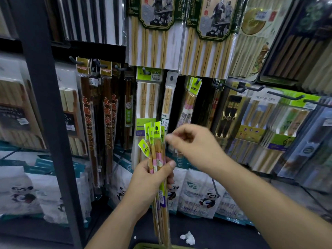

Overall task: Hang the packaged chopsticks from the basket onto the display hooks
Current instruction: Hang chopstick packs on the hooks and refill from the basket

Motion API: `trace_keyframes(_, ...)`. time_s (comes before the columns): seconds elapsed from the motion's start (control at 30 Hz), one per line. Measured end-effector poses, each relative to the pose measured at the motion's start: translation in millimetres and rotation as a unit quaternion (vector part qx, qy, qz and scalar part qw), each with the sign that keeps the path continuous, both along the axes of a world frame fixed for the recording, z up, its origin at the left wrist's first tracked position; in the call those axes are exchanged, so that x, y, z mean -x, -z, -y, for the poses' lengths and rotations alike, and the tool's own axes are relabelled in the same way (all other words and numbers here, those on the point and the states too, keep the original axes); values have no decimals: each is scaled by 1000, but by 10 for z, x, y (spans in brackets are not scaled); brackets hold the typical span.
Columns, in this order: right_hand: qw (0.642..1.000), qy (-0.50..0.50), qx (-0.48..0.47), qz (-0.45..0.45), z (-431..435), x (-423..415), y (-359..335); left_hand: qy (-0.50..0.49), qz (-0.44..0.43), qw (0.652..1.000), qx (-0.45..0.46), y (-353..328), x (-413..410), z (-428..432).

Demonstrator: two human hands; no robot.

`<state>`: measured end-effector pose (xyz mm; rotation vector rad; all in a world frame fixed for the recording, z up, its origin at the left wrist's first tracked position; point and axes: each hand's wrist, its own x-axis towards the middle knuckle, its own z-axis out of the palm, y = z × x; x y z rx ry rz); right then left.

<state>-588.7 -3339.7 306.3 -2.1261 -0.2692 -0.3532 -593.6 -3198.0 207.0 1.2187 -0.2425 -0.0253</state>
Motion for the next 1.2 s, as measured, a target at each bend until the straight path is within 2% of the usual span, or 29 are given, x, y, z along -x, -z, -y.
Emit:
trace_keyframes(0.1,999,-39,24,-24,-72,5,67,21,-7,1000,18,-38,46,9)
trace_keyframes(0.27,998,-48,-6,-41,-39,0,58,32,-13,999,23,-27,51,-16)
trace_keyframes(0.4,1000,15,-15,2,-10,-13,14,24,-30,998,58,-3,24,5)
trace_keyframes(0.53,993,45,-65,85,29,24,-176,6,-49,993,103,18,-39,-27)
trace_keyframes(0.7,978,64,-143,140,119,-33,-585,-30,-23,999,4,52,-54,-82)
trace_keyframes(0.87,969,100,-197,107,147,-223,-692,11,-35,999,9,103,-92,-59)
trace_keyframes(1.0,967,116,-203,97,170,-308,-693,52,-55,997,22,154,-115,-59)
trace_keyframes(1.2,975,126,-162,85,175,-365,-630,75,-66,995,31,156,-119,-106)
